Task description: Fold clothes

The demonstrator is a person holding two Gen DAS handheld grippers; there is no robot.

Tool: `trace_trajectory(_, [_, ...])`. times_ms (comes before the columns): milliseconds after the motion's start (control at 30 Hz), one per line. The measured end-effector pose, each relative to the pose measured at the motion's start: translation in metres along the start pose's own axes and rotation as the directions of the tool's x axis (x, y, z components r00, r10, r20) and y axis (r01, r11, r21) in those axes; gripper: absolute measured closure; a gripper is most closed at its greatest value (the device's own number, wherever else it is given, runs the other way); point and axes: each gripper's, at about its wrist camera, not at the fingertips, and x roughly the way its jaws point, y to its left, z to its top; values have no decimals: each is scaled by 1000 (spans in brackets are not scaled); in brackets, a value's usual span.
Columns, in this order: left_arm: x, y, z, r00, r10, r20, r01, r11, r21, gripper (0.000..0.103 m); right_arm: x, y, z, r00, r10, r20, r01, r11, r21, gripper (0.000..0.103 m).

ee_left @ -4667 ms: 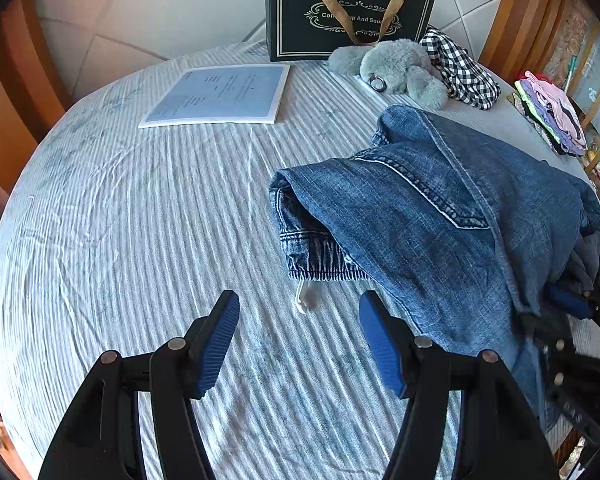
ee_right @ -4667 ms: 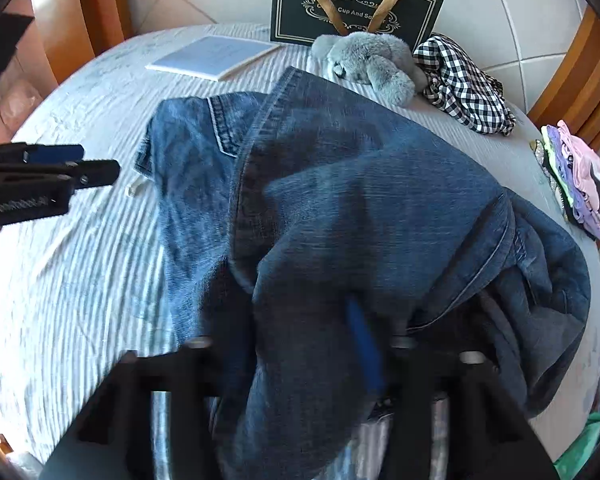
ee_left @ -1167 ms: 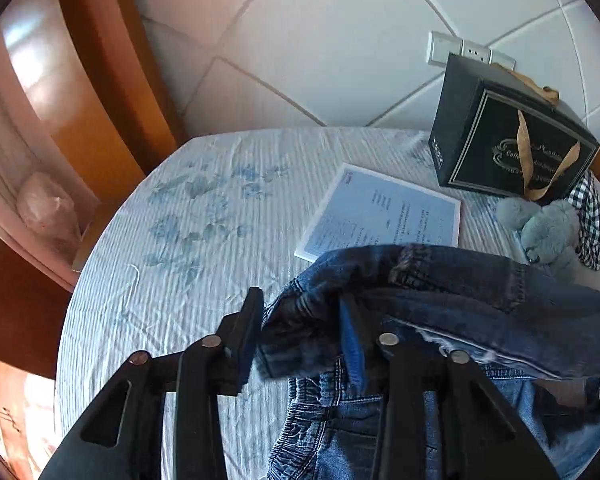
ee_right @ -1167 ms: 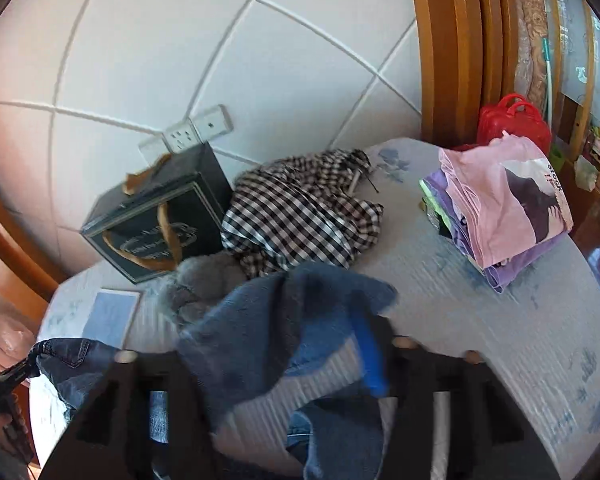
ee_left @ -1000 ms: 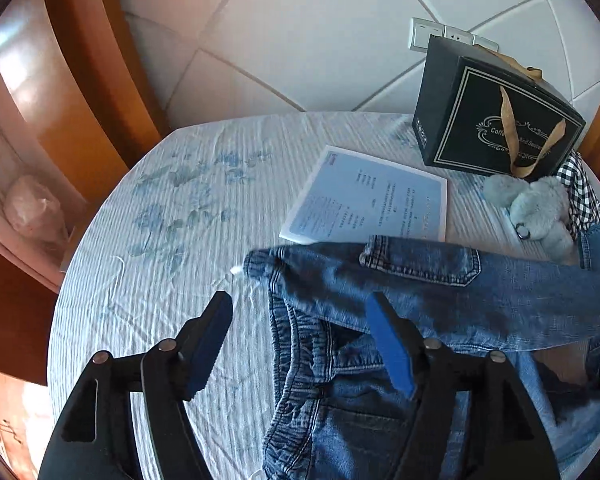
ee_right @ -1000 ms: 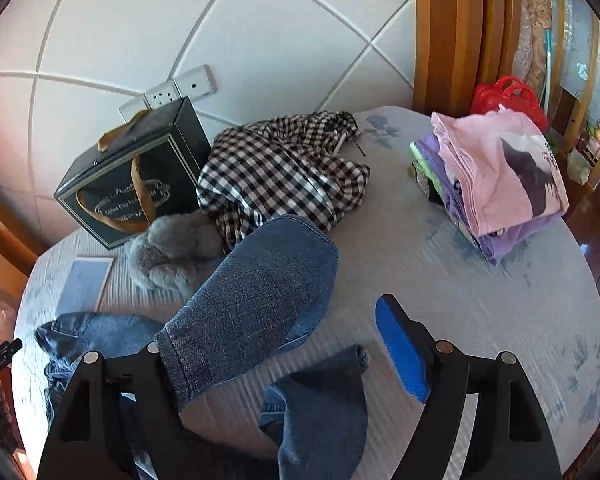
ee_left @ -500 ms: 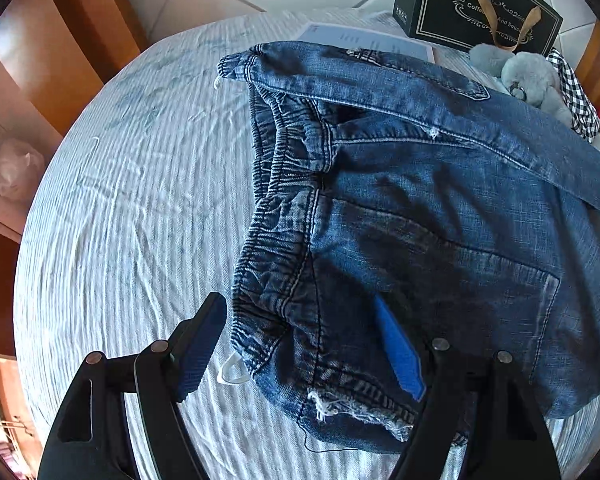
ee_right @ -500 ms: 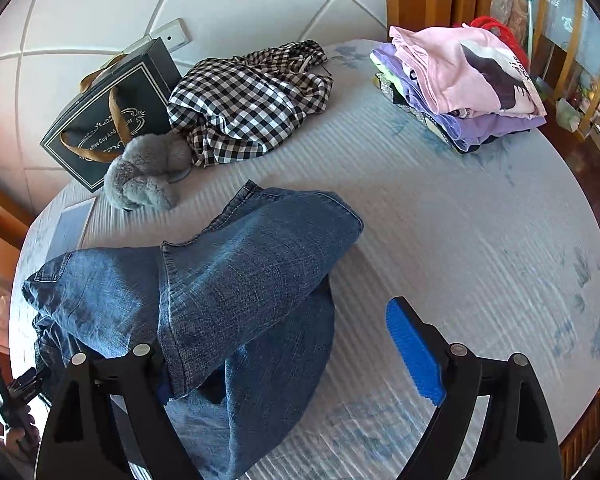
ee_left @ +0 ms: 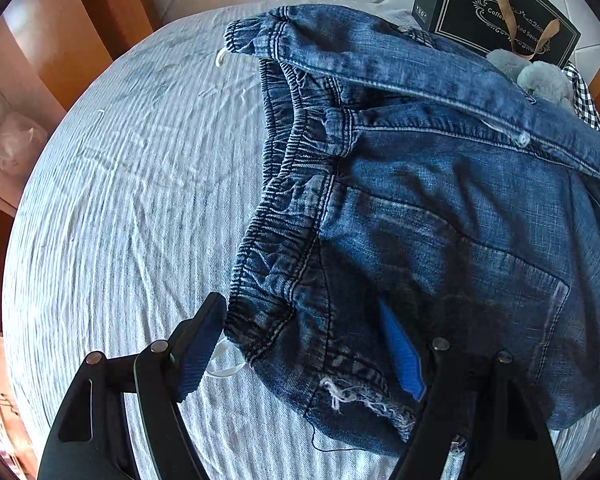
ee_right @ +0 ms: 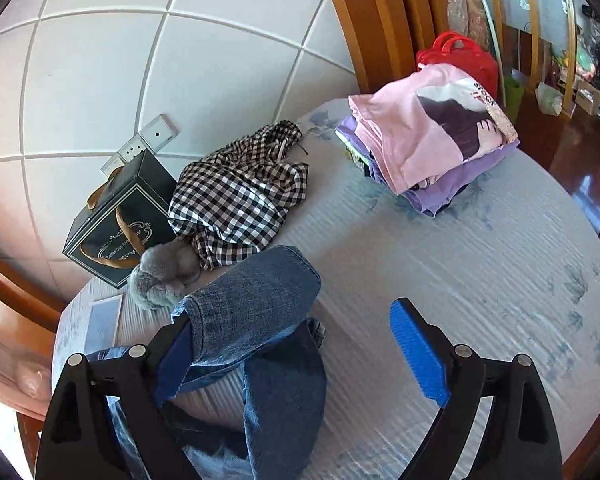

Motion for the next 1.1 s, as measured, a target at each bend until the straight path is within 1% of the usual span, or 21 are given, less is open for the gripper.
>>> trace_trajectory(133, [2,-1,-1,1000,5,-2,-5,1000,-3,27,1,-16,2,999,16,-36,-16,1000,18,12])
trace_trajectory(167, [3,-1,-1,1000,6,-3,-6,1000,-4,27,1,-20,2,999,19,-43,-18,999,27,10])
trace_trajectory(200, [3,-2,-2,1000,8,-3,-8,1000,-4,27,-1,-28,1,999,18,-45,-15,998,54,5])
trace_trajectory(267, [2,-5,-1,1000,18,0,-18,1000,4,27,-5,-43,-1,999,16,-48,-11,995,101,5])
trace_trajectory(433, [-1,-11,0,999,42,5,-42,999,21,27,-16,-51,-13,998,36,-44,-33,998,62,5])
trace_trajectory(500, [-9,-14,1,999,43,23,-43,999,19,27,-17,-48,-19,999,20,-45,-19,1000,18,5])
trace_trajectory(533, [-15,-15,1,998,40,38,-40,999,16,27,-15,-45,-22,999,11,-47,-12,1000,-9,8])
trace_trajectory(567, [-23,-16,2,998,35,60,-36,999,13,27,-13,-44,-25,998,33,-53,-34,999,-16,12])
trace_trajectory(633, [-39,-19,6,994,13,107,-14,1000,7,27,-10,-42,-31,995,74,-66,-76,997,-29,46])
trace_trajectory(667, [-45,-20,9,993,6,118,-7,1000,7,27,-7,-41,-33,994,81,-78,-83,996,-29,48])
trace_trajectory(700, [-49,-21,12,992,0,124,-1,1000,8,27,-4,-40,-35,992,86,-92,-89,996,-31,48])
trace_trajectory(733, [-51,-22,13,992,-10,129,8,1000,12,27,-1,-39,-37,990,85,-115,-90,995,-45,45])
trace_trajectory(767, [-52,-22,15,991,-10,131,8,1000,19,27,1,-37,-40,987,81,-136,-91,994,-68,38])
trace_trajectory(800, [-52,-22,17,991,-10,133,7,1000,26,27,1,-35,-44,987,69,-147,-83,992,-91,15])
trace_trajectory(833, [-52,-22,19,991,-10,135,5,999,32,27,0,-33,-48,987,55,-151,-73,991,-115,6])
trace_trajectory(867, [-50,-24,21,992,-2,130,-3,999,38,26,-3,-32,-51,987,54,-149,-75,988,-134,7])
trace_trajectory(1000, [-35,-25,29,993,34,116,-39,998,41,26,-19,-28,-55,983,130,-133,-151,974,-169,7])
trace_trajectory(1067, [-39,-26,30,991,33,133,-37,999,26,26,-30,-20,-53,982,153,-112,-173,963,-205,7])
trace_trajectory(1100, [-45,-26,32,990,16,143,-21,999,28,26,-36,-16,-53,981,165,-102,-184,957,-224,7])
